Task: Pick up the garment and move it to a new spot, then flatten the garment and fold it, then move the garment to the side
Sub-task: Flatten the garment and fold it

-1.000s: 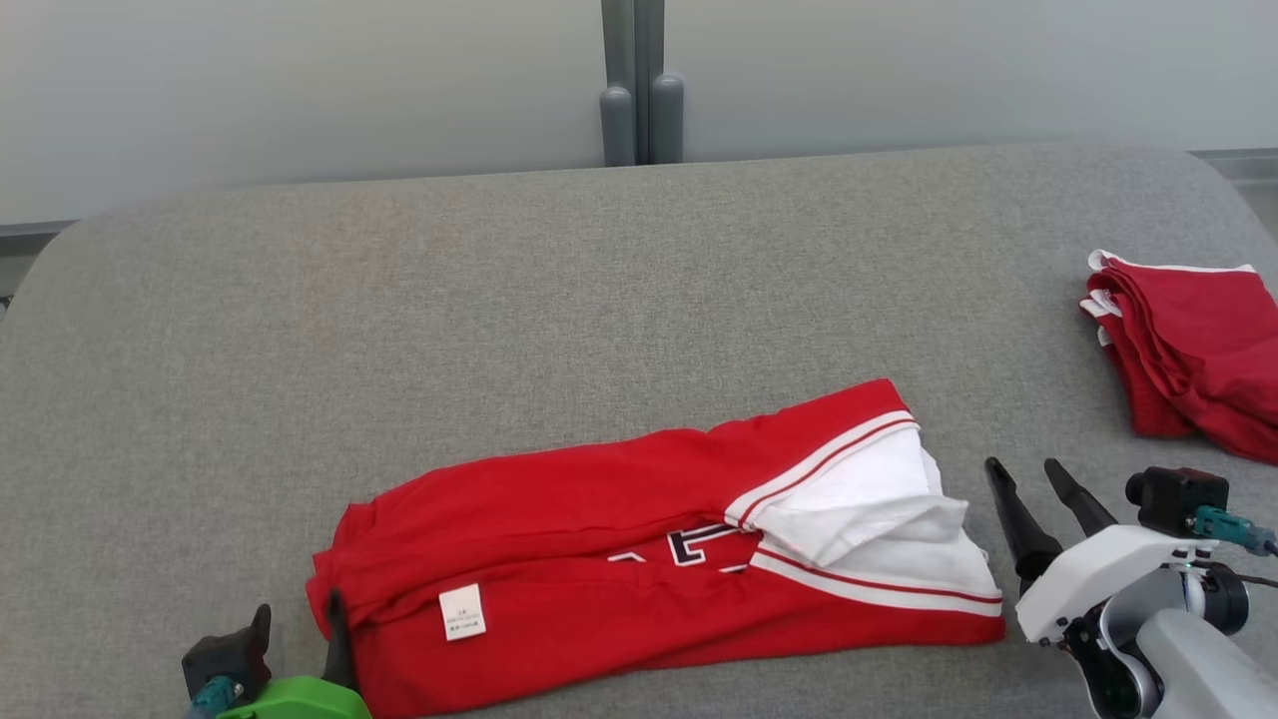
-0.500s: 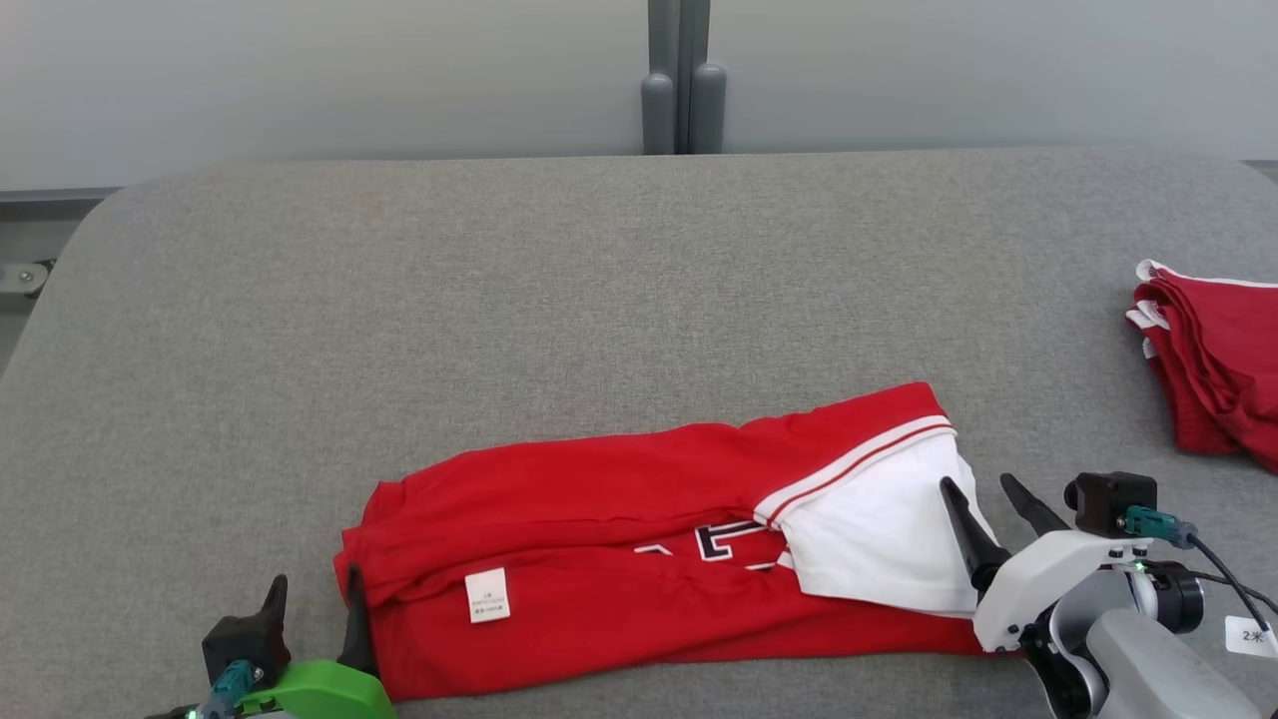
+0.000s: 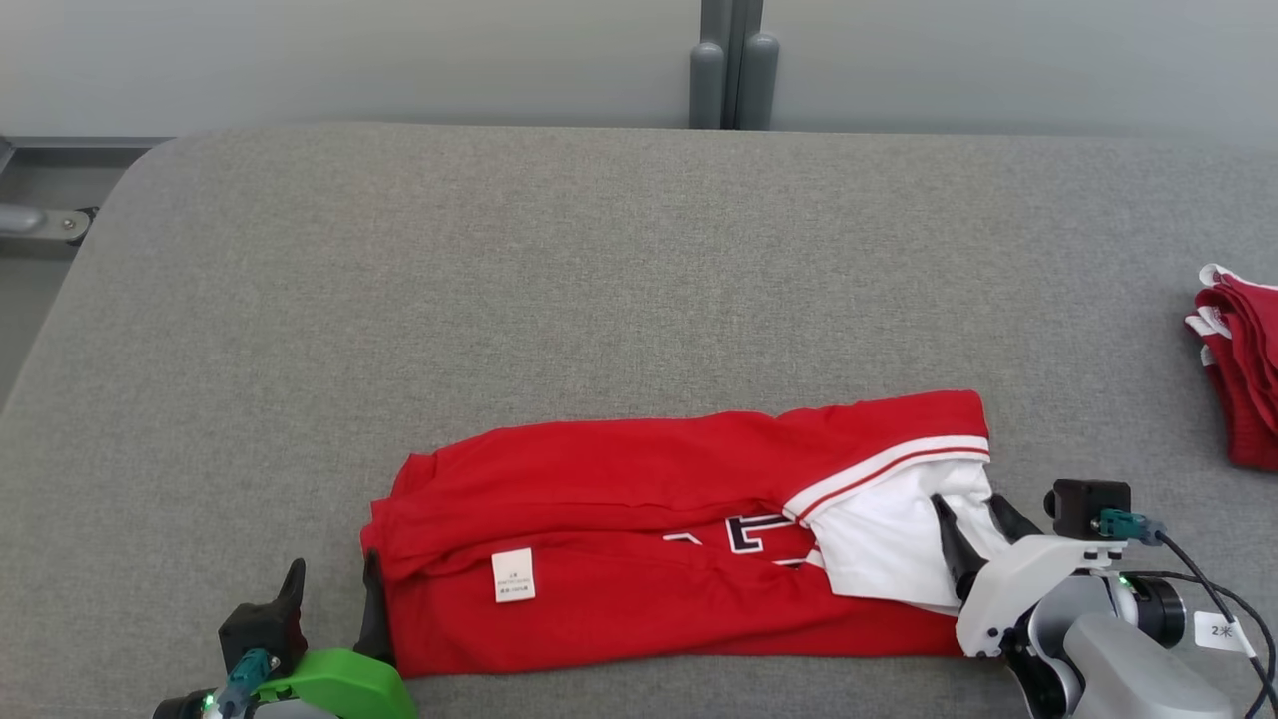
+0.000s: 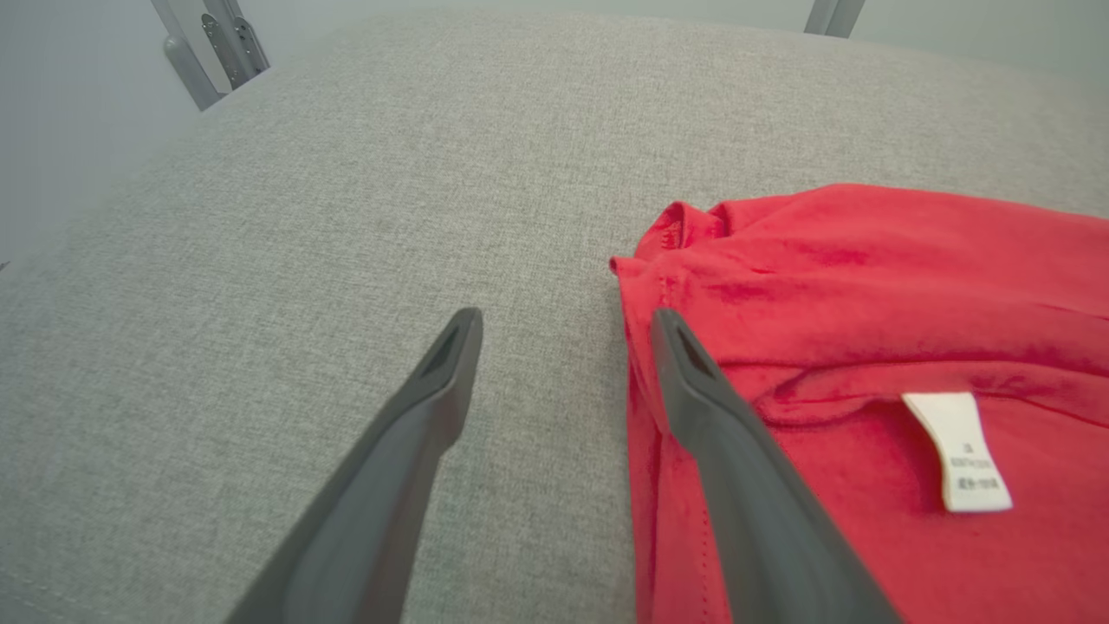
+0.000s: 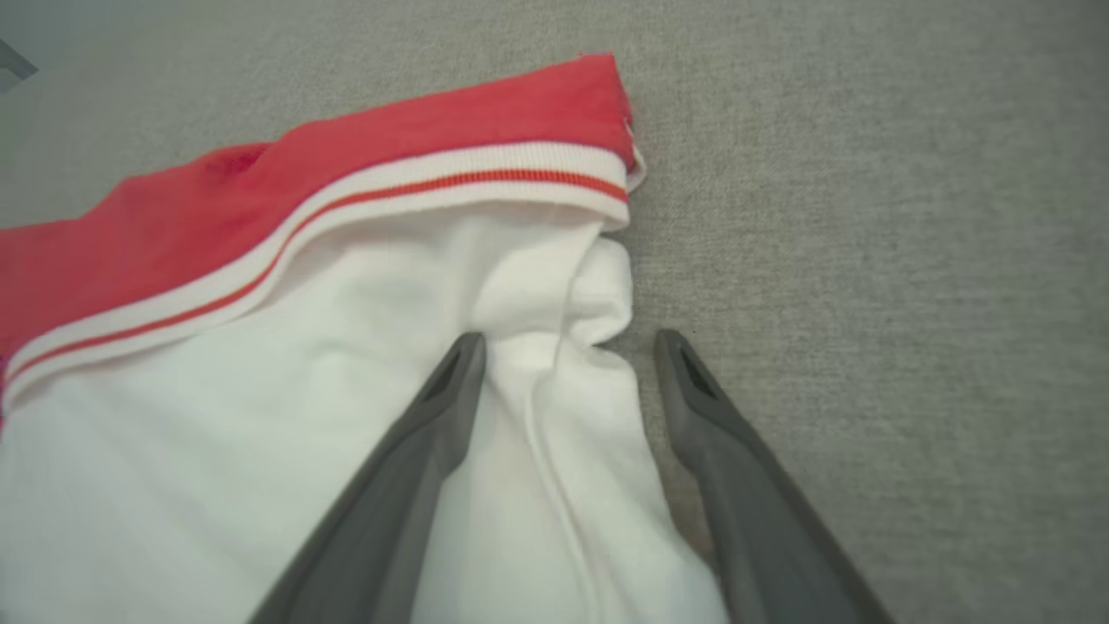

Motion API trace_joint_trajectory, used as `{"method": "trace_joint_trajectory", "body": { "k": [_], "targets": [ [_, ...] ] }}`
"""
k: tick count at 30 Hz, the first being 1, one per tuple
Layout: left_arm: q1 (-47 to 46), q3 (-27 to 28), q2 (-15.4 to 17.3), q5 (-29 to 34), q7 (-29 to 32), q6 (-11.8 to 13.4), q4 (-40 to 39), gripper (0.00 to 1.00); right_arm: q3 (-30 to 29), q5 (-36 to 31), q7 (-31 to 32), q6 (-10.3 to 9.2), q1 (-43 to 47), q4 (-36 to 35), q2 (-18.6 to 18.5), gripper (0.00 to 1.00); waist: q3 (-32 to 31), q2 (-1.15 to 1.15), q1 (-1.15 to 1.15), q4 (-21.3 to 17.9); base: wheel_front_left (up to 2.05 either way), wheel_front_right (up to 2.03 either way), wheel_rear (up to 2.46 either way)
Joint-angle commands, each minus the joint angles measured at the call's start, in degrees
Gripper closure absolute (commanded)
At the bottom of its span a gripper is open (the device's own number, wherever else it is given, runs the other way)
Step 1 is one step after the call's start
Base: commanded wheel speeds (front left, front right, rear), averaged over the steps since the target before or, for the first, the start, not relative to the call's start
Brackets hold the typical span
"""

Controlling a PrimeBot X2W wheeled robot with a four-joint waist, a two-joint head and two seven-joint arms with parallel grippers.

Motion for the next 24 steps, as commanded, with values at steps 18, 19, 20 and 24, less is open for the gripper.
{"method": "trace_joint_trajectory", "body": {
  "k": [18, 19, 20, 24],
  "targets": [
    [-0.51, -0.99, 0.08, -0.58, 0.04, 0.01, -1.11, 0.00, 3.15, 7.29, -1.35, 0.01, -2.46, 3.18, -4.44, 1.00, 0.70, 0.00, 0.00, 0.23, 0.00, 0.00, 0.00],
    [-0.38, -1.06, 0.09, -0.63, 0.04, 0.04, -1.15, 0.00, 2.07, 7.02, -1.41, 0.01, -2.81, 3.28, -5.03, 1.00, 0.67, 0.00, 0.00, 0.09, 0.00, 0.00, 0.00],
    [-0.27, -1.15, 0.10, -0.75, 0.04, 0.07, -1.18, 0.00, 0.79, 6.51, -1.43, 0.01, -3.14, 3.18, -5.76, 1.00, 0.71, 0.00, 0.00, -0.08, 0.00, 0.00, 0.00],
    [-0.13, -1.52, 0.09, -1.28, 0.04, -0.02, -1.19, 0.00, -4.27, 3.91, -1.50, 0.07, -2.75, 1.89, -6.98, 1.00, 0.80, 0.00, 0.00, -0.77, 0.00, 0.00, 0.00]
  ]
}}
